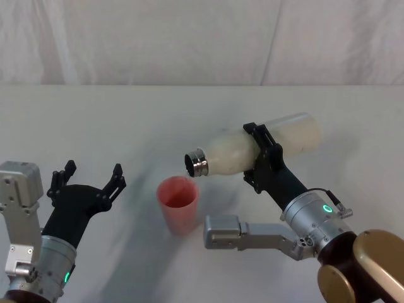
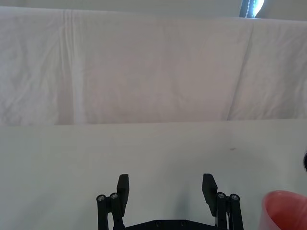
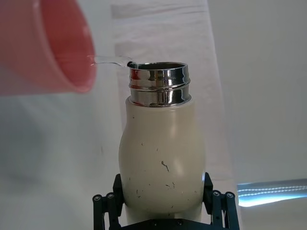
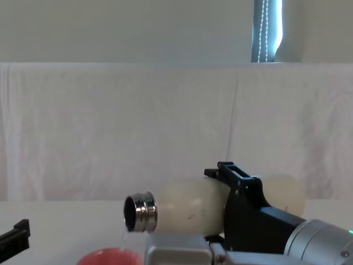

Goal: Grasp the thermos with one hand and pour water into the cup lid.

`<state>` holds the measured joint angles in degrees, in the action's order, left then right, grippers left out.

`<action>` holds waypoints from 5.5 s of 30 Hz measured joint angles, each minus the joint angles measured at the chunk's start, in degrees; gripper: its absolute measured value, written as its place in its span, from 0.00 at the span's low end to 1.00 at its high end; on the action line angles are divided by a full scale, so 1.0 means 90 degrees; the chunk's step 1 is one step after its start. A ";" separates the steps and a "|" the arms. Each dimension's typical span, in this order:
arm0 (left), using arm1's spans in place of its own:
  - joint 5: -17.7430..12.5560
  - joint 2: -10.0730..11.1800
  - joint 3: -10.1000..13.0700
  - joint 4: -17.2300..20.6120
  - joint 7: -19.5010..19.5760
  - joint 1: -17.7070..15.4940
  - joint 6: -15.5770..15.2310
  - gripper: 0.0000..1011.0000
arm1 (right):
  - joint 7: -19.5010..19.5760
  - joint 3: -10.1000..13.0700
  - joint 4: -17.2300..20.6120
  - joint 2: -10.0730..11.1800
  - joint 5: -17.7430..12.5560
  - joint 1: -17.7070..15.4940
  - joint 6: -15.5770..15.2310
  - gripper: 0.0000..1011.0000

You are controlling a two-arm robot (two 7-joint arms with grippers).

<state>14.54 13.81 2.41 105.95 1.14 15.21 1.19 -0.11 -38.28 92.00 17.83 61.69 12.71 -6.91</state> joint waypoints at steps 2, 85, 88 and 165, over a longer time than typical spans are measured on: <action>0.0000 0.0000 0.0000 0.0000 0.0000 0.0000 0.0000 0.99 | 0.0000 0.0068 0.0038 -0.0022 -0.0179 -0.0034 0.0076 0.95; 0.0000 0.0000 0.0000 0.0000 0.0000 0.0000 0.0000 0.99 | -0.1681 0.2530 0.1745 -0.0827 -0.7534 -0.1891 -0.0131 0.95; 0.0000 0.0000 0.0000 0.0000 0.0000 0.0000 0.0000 0.99 | -0.1627 0.2509 0.1745 -0.0803 -0.7613 -0.1914 -0.0167 0.95; 0.0000 0.0000 0.0000 0.0000 0.0000 0.0000 0.0000 0.99 | -0.1445 0.1860 -0.0834 -0.1533 -0.7626 -0.0102 0.0767 0.95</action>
<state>14.54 13.81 2.41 105.95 1.14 15.21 1.19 -13.11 -21.54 84.49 4.03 -6.95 11.79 -0.01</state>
